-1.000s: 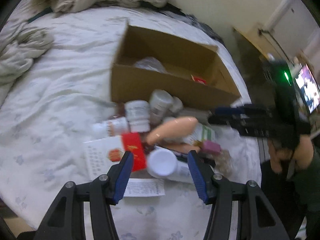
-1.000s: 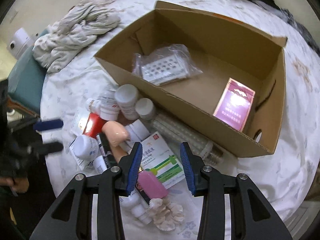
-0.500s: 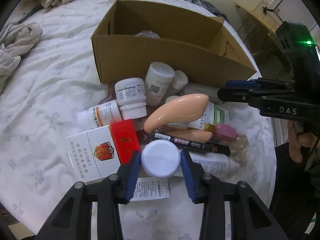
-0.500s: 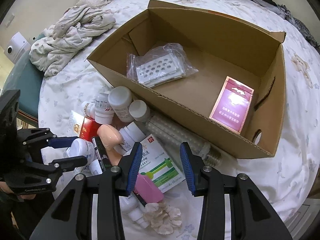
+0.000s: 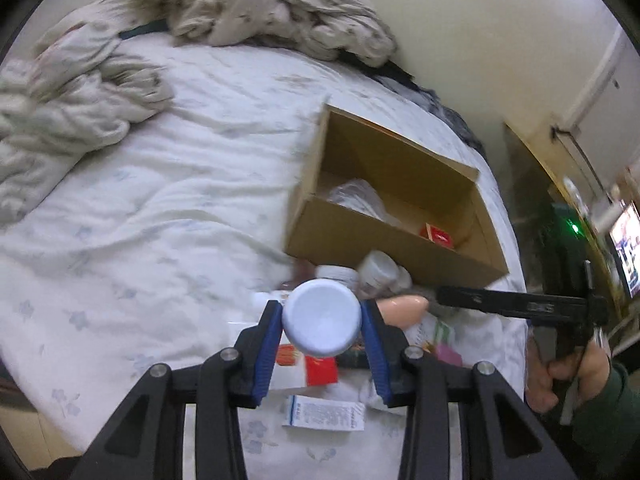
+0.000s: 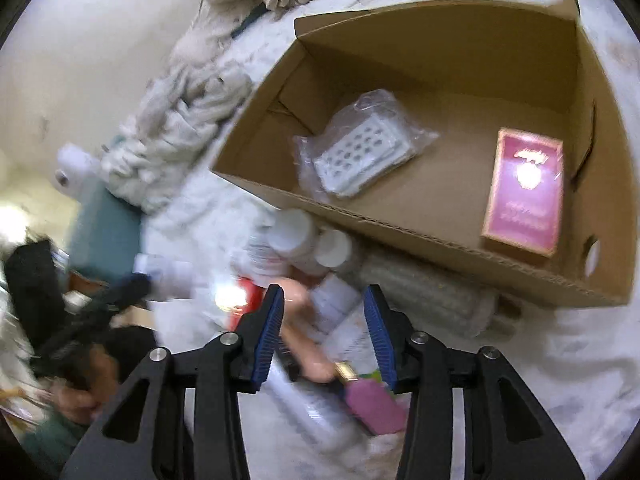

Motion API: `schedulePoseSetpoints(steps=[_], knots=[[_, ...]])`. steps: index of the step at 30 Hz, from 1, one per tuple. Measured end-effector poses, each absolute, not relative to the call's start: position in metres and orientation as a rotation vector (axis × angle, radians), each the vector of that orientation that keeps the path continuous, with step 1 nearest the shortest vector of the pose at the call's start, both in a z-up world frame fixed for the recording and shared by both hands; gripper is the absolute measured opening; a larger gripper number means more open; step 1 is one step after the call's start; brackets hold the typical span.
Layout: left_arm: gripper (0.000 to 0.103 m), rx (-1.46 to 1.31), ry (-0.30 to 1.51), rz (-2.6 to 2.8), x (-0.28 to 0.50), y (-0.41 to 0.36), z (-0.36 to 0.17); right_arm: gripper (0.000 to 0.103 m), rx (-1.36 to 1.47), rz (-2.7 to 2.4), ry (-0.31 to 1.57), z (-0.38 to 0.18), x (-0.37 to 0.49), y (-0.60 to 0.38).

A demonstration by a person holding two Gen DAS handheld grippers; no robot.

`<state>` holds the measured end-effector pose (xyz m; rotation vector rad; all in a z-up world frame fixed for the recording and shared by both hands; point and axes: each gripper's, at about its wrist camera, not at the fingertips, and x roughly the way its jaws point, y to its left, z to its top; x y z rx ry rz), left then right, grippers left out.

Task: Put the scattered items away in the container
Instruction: 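Grasp the peach-coloured oval object with the right gripper while the left holds the bottle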

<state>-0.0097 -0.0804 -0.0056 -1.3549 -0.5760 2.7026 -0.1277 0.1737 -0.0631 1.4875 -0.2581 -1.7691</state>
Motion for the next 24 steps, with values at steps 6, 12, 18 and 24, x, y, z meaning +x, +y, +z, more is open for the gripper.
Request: schedulePoseSetpoints(steps=[6,12,18,24], knots=[[0.040,-1.393,-0.575,2.691,-0.015,-0.078,-0.011,0.050,1.534,-1.703,-0.290,-0.081,-0.121,0.162],[0.040,-1.473,-0.549,2.669,-0.017,-0.081,-0.022,0.050,1.566,-1.685,-0.380,-0.101,-0.124,0.155],[0.040,-1.468,-0.588,2.670,-0.013,-0.084,-0.020,0.052,1.494,-1.716,-0.364,-0.096,-0.118,0.143],[0.040,-1.456,-0.613,2.673,-0.013,-0.086,-0.017,0.052,1.477,-1.725,-0.343,-0.096,-0.098,0.127]])
